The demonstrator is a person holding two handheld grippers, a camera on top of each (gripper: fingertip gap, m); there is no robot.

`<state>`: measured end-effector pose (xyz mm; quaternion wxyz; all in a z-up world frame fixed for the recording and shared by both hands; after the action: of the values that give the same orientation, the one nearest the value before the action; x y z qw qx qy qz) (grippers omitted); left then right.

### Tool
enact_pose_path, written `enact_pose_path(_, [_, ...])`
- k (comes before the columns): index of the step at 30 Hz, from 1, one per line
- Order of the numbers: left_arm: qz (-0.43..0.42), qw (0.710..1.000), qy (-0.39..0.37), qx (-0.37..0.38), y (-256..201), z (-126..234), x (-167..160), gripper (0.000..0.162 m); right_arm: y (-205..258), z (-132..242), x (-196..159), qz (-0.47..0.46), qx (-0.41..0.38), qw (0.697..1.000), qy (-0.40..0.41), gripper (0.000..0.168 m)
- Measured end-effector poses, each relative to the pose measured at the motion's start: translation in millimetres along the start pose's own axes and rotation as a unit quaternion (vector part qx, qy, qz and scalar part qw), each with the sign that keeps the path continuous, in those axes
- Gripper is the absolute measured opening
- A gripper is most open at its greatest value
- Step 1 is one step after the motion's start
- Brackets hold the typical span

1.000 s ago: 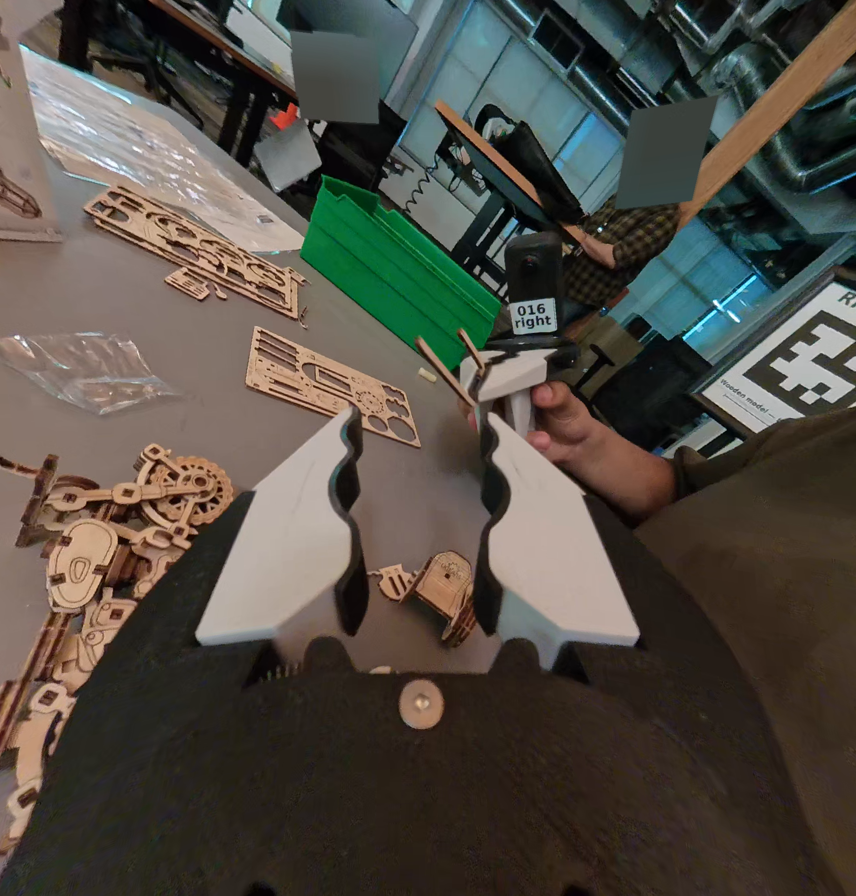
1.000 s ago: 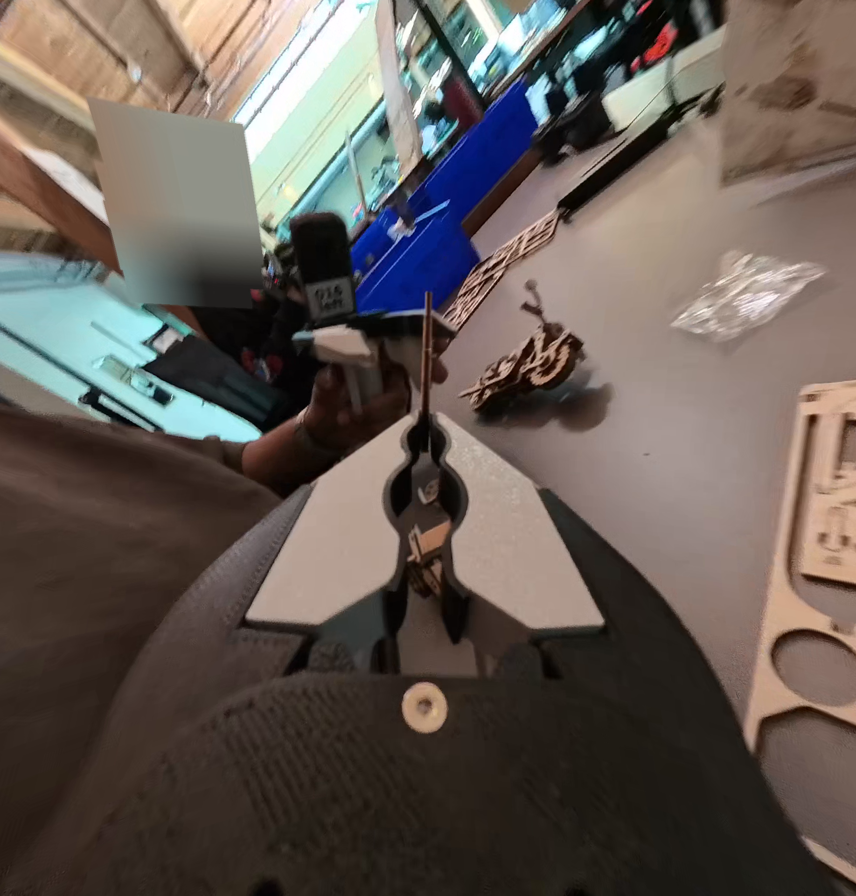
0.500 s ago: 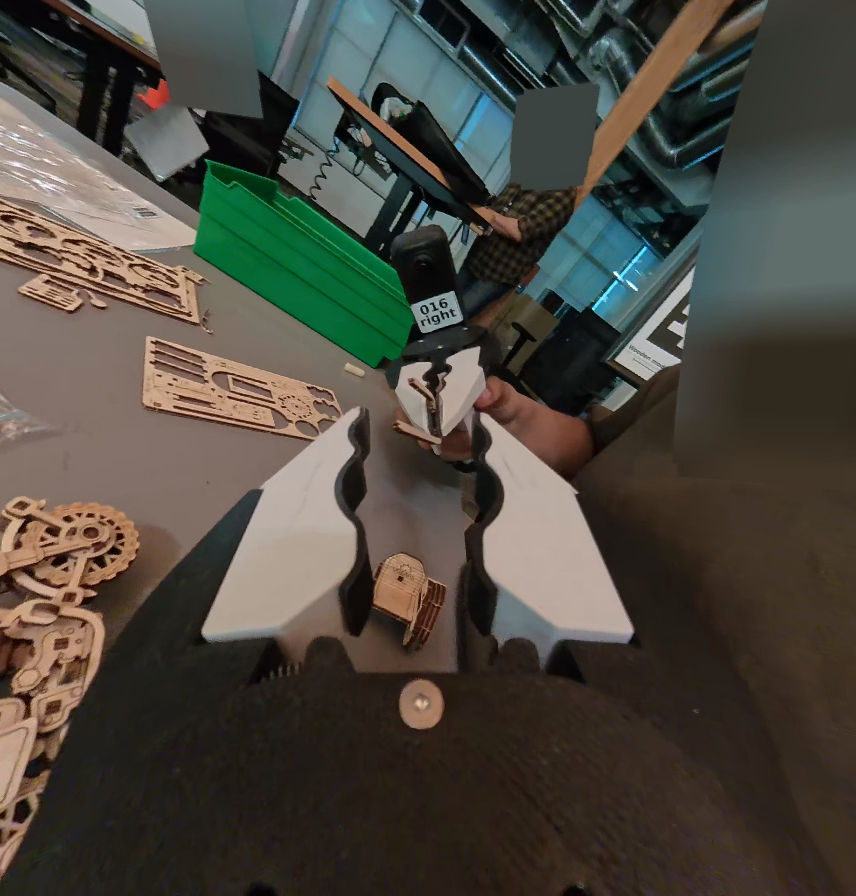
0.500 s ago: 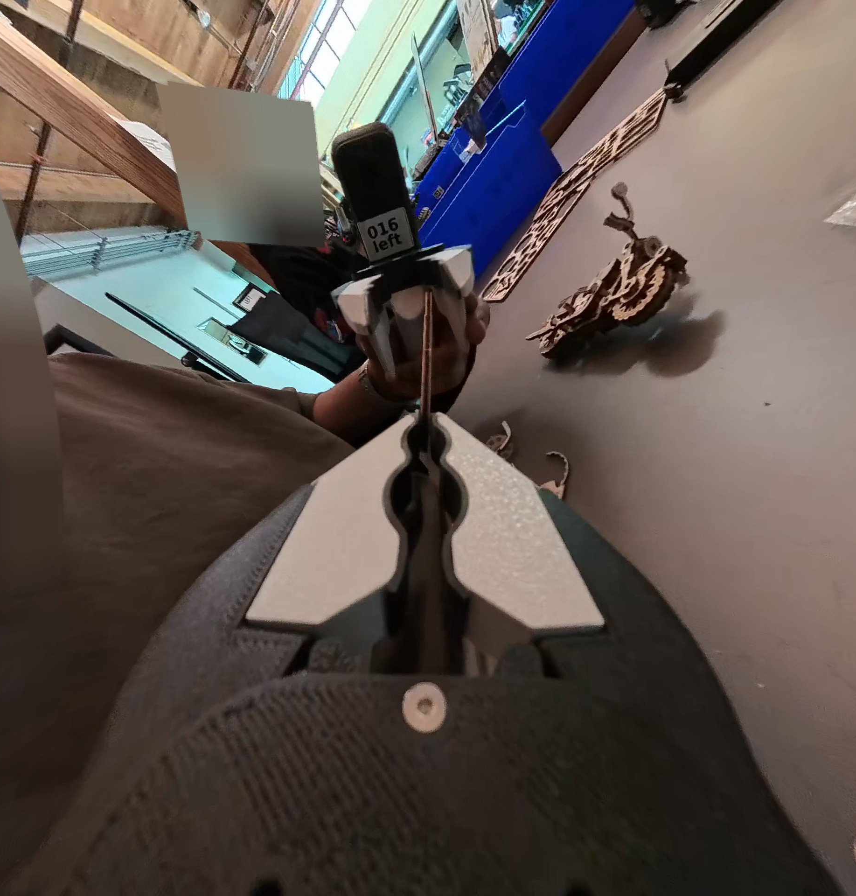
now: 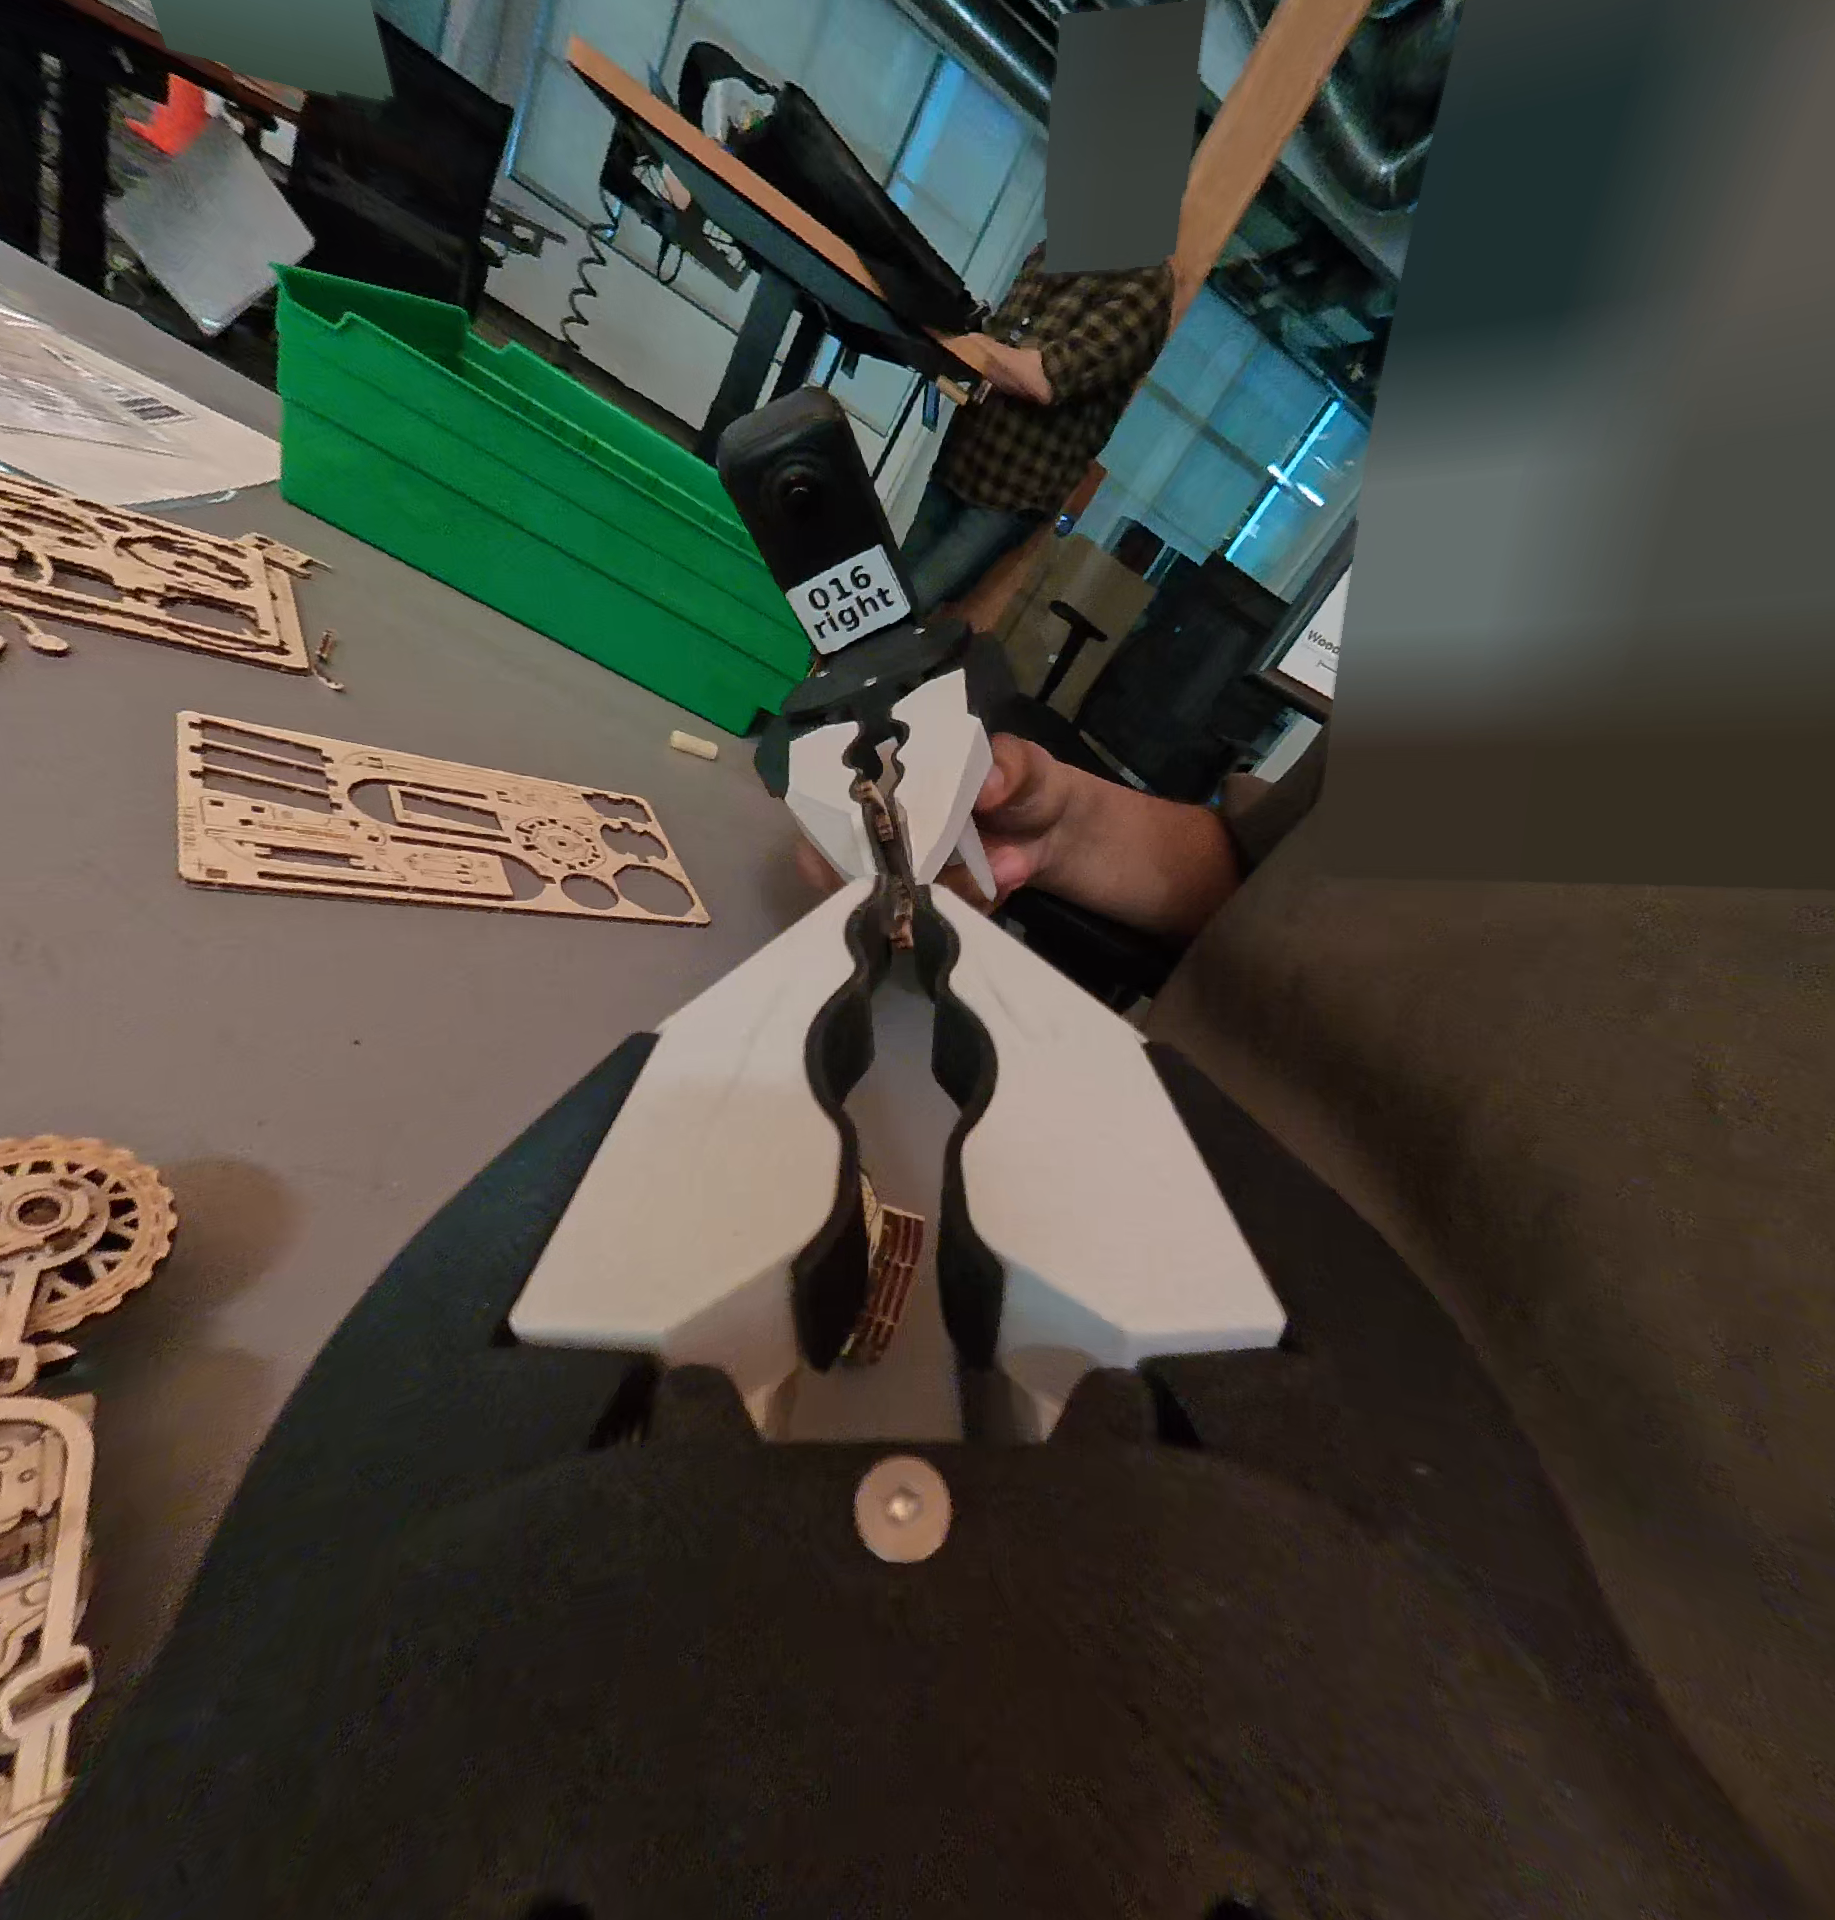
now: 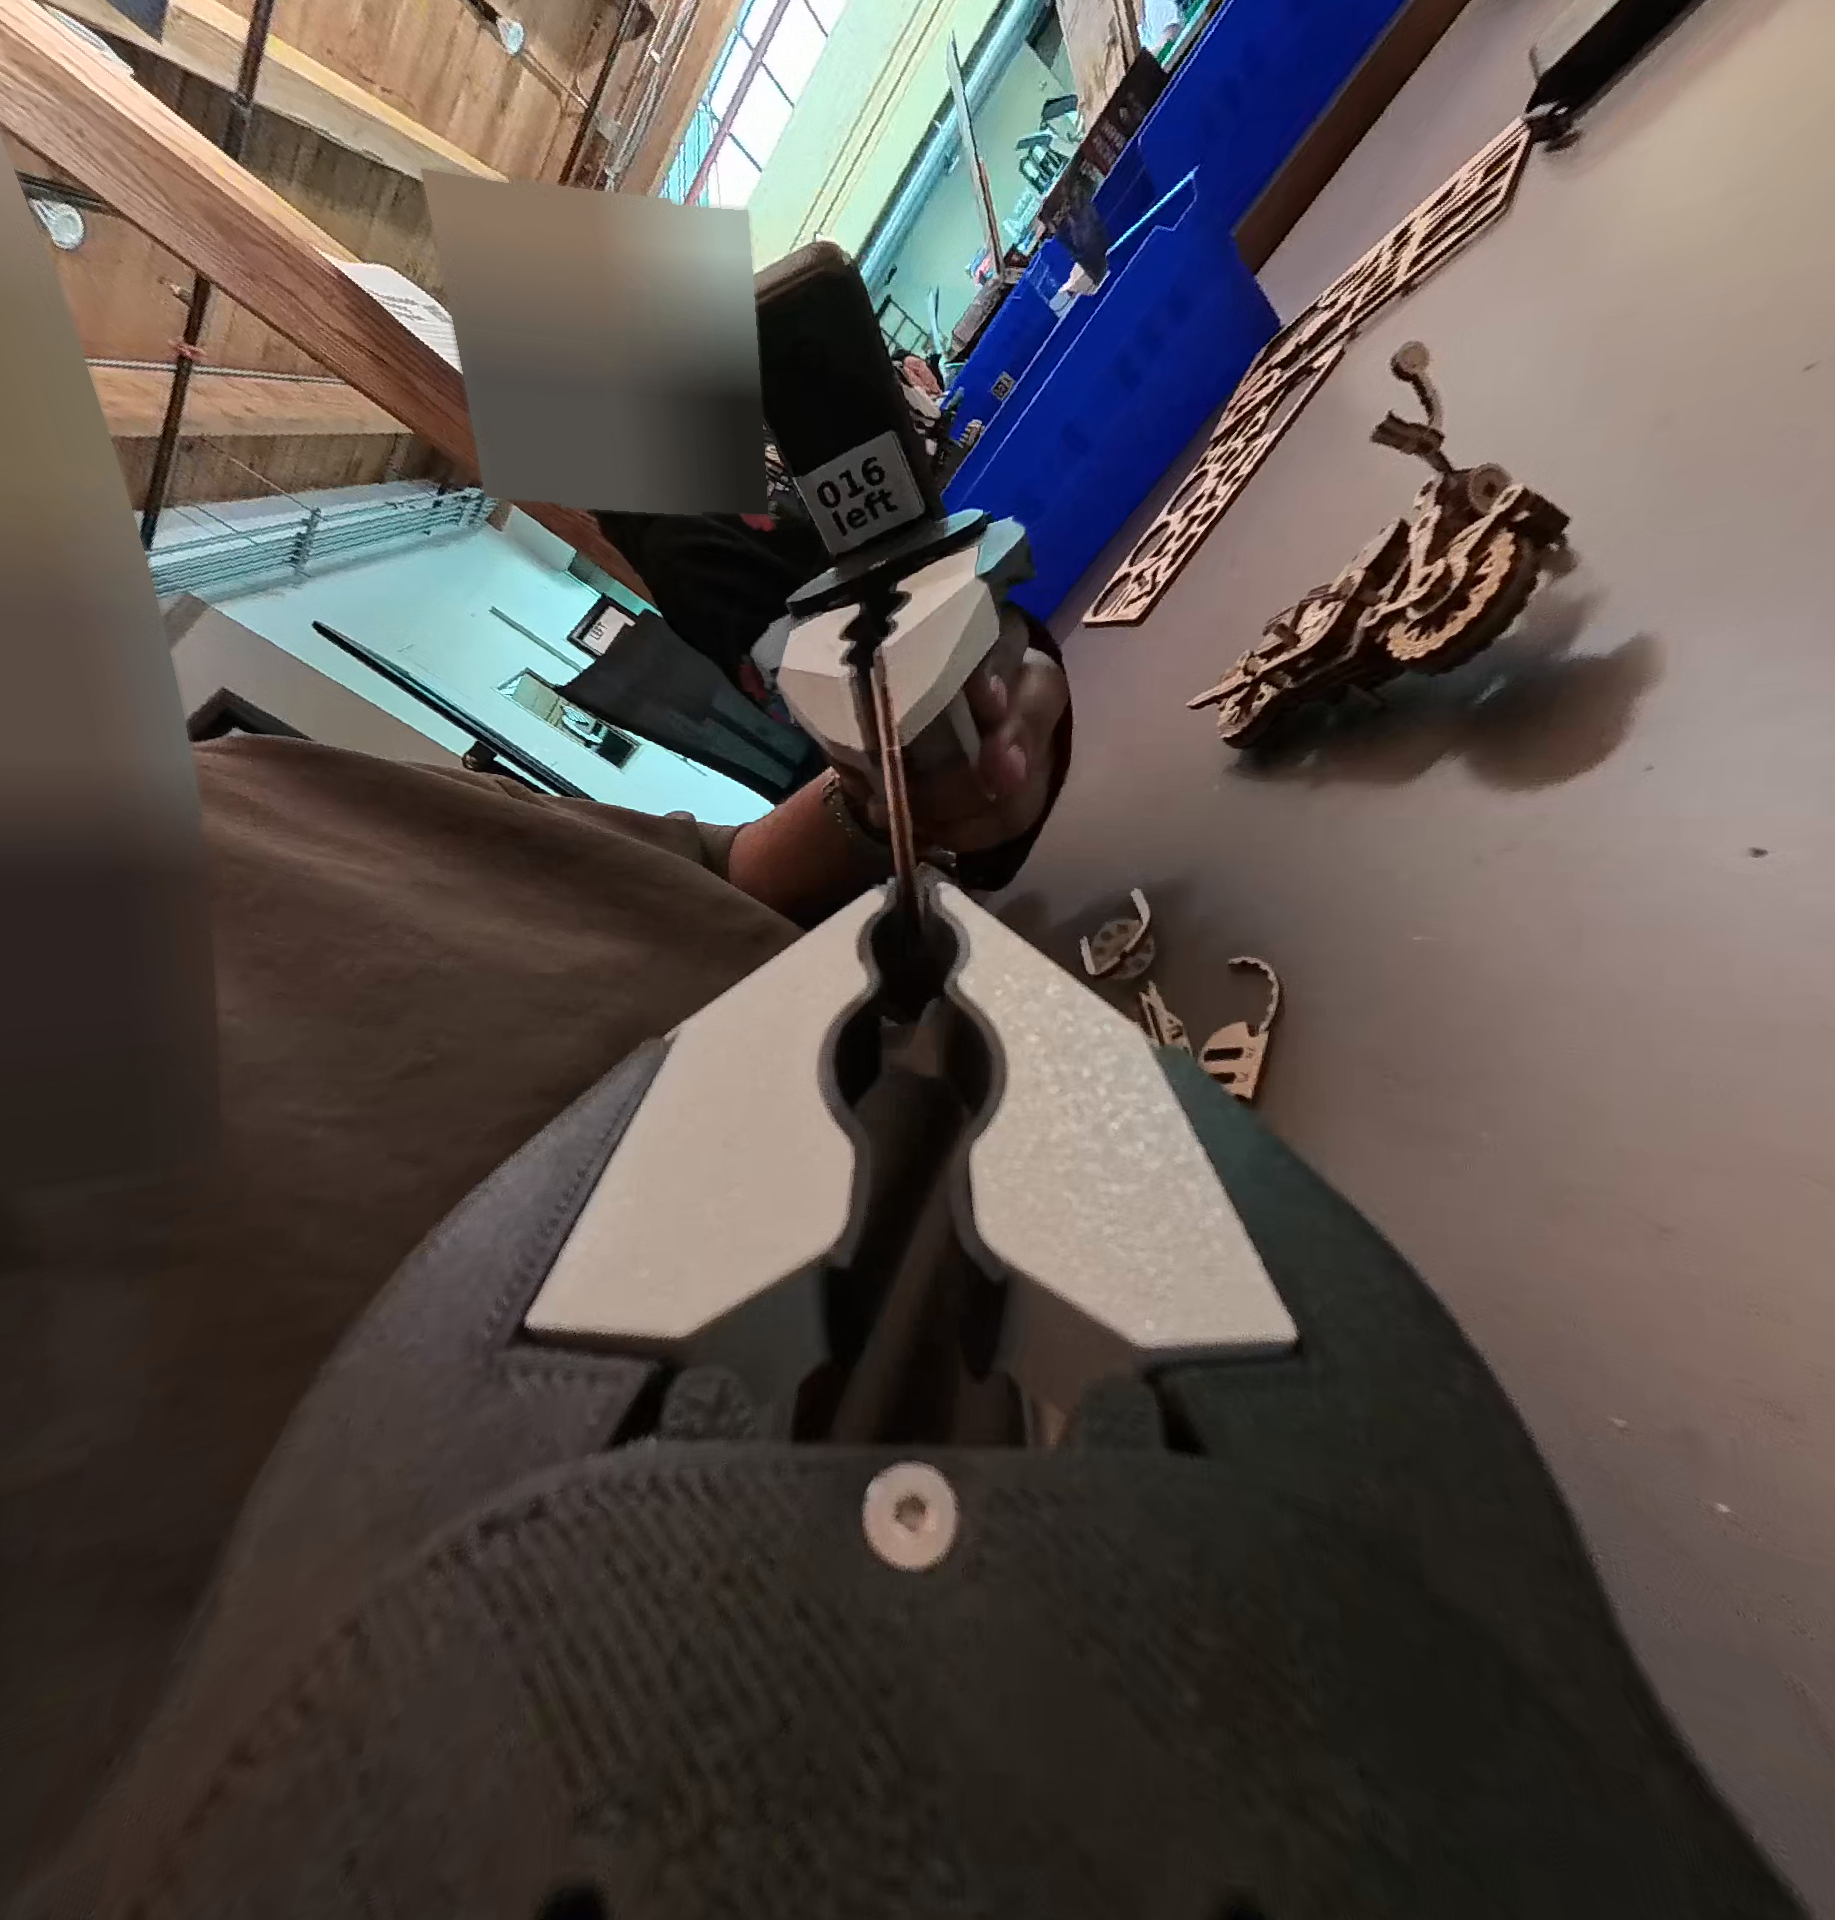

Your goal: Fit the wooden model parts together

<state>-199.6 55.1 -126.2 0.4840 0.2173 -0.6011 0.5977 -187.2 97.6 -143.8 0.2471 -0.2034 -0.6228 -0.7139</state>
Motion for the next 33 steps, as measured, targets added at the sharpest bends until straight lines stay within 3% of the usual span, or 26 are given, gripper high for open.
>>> enact_pose_path(3, [0.018,1.0,-0.003,-0.002,3,1,1,0.0,-1,0,1,0.008,-0.011,1.0,-0.002,0.006])
enact_pose_path(7, [0.071,0.997,-0.04,-0.016,11,9,8,0.0,-8,11,11,0.053,-0.078,0.995,-0.017,0.033])
enact_pose_path(11, [0.115,0.99,-0.073,-0.021,22,19,13,0.0,-15,25,23,0.128,-0.181,0.974,-0.041,0.034])
enact_pose_path(18, [0.175,0.98,-0.083,-0.037,31,19,11,0.0,-7,25,24,0.342,-0.347,0.873,0.002,0.032])
enact_pose_path(22, [0.185,0.978,-0.084,-0.048,30,17,10,0.0,-11,22,21,0.427,-0.427,0.796,0.033,0.024])
enact_pose_path(24, [0.183,0.978,-0.081,-0.049,29,16,10,0.0,-12,18,17,0.449,-0.437,0.778,0.045,0.022])
enact_pose_path(27, [0.18,0.979,-0.079,-0.052,28,15,10,0.0,-10,14,15,0.444,-0.425,0.788,0.047,0.023])
enact_pose_path(33, [0.177,0.98,-0.078,-0.053,27,16,10,0.0,-5,15,18,0.395,-0.379,0.837,0.013,0.023])
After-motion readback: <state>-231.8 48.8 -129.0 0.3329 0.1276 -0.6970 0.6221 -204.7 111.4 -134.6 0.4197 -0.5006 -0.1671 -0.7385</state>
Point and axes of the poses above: each gripper's, where its closed fingertips meet, z back along the fingers, x out of its top, y = z × x across the jaws, the point moved 1 cm from there along z, back along the fingers, and after that the axes turned 13 degrees about y, right-handed, at the moved point
